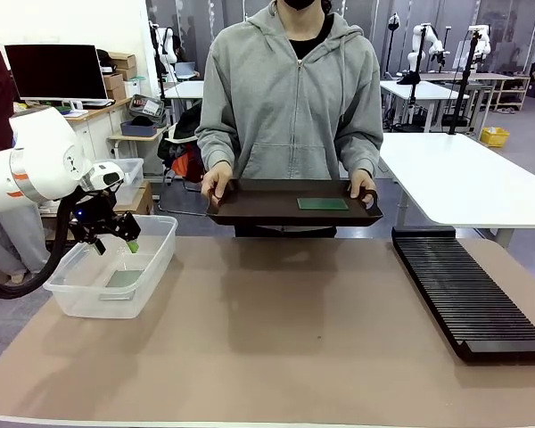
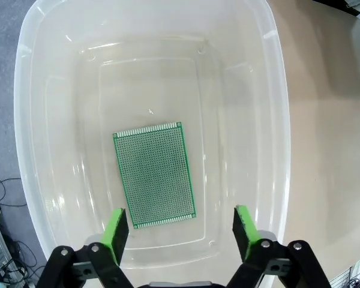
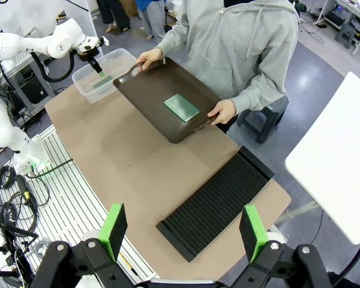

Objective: Sort PCBs into racks and boxes based on the side picked up.
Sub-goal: Pick up the Blank PCB handed by the Human.

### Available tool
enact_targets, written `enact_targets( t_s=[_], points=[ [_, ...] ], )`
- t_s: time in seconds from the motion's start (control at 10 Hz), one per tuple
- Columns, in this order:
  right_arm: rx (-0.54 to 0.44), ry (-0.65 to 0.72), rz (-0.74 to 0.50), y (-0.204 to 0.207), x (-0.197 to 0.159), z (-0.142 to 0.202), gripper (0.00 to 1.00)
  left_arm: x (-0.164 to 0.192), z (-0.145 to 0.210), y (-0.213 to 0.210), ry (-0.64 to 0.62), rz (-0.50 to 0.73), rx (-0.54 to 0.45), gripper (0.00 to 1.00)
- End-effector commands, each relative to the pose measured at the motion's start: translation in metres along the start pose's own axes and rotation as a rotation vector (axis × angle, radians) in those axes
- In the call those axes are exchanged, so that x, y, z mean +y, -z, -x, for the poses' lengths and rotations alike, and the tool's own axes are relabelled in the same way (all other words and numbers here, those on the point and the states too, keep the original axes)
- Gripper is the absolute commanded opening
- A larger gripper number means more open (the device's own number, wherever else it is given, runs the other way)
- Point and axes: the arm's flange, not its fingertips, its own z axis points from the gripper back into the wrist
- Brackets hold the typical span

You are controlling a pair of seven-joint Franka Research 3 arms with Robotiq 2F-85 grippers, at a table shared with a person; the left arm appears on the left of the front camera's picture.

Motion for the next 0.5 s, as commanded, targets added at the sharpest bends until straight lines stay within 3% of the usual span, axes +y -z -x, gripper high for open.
enact_targets(
  t_s=[0.0, 0.1, 0.4],
  points=[
    [-0.004, -0.007, -0.006, 0.000, 0.002, -0.001, 1.00, 0.000, 0.000, 0.000, 0.000, 0.000, 0.000, 0.93],
    [-0.004, -0.007, -0.006, 0.000, 0.002, -0.001, 1.00, 0.006, -0.001, -0.029, 0.108, 0.004, -0.048, 0.93],
    [-0.004, -0.007, -0.006, 0.000, 0.002, -0.001, 1.00, 0.032, -0.008, -0.094, 0.249, 0.112, -0.008, 0.93]
  ],
)
